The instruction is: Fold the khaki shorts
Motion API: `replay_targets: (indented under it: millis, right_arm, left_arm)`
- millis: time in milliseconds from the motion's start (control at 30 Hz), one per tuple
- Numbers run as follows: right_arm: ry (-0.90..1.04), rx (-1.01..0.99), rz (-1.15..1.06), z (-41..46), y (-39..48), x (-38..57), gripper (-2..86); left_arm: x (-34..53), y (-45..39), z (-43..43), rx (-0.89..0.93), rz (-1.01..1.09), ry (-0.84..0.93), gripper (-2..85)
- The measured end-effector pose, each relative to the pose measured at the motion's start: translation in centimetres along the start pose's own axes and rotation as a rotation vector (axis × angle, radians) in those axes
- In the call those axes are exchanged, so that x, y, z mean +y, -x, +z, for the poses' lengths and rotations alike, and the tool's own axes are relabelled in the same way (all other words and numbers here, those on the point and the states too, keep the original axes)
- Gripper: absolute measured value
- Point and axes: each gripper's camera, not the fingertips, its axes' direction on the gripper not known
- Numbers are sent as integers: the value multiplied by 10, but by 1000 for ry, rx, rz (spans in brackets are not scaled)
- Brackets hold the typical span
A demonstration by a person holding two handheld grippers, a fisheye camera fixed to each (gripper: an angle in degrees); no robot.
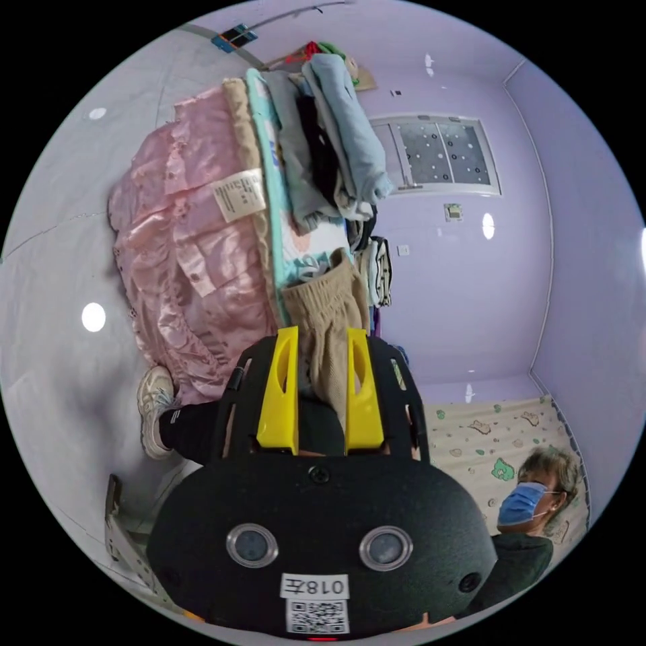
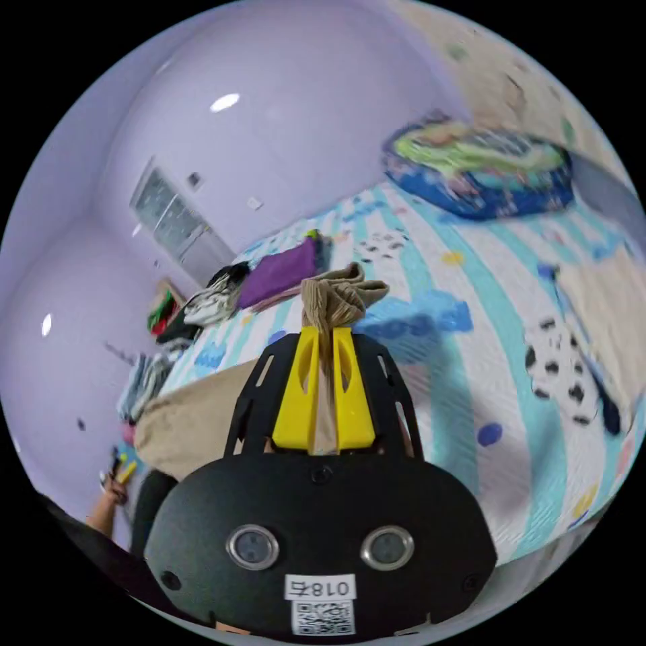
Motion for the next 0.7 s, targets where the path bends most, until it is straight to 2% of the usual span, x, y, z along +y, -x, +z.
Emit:
replay_targets:
  millis: [133, 200, 367, 467, 700]
  right_arm:
    - [13, 7, -419, 21, 150, 59, 34]
    - [73, 30, -672, 56, 235, 129, 41]
    - [330, 100, -941, 156, 307, 276, 52]
    - [247, 195, -973, 167, 309, 315, 45]
    - [60, 111, -678, 140, 304, 286, 39]
  left_arm:
    - [9, 27, 3, 22, -21, -63, 144]
    - [12, 38, 8, 49, -34, -87, 162]
    - [14, 56, 23, 188, -55, -158, 181]
    - [11, 56, 37, 225, -53, -113, 182]
    - [13, 52, 54, 310, -48, -86, 182]
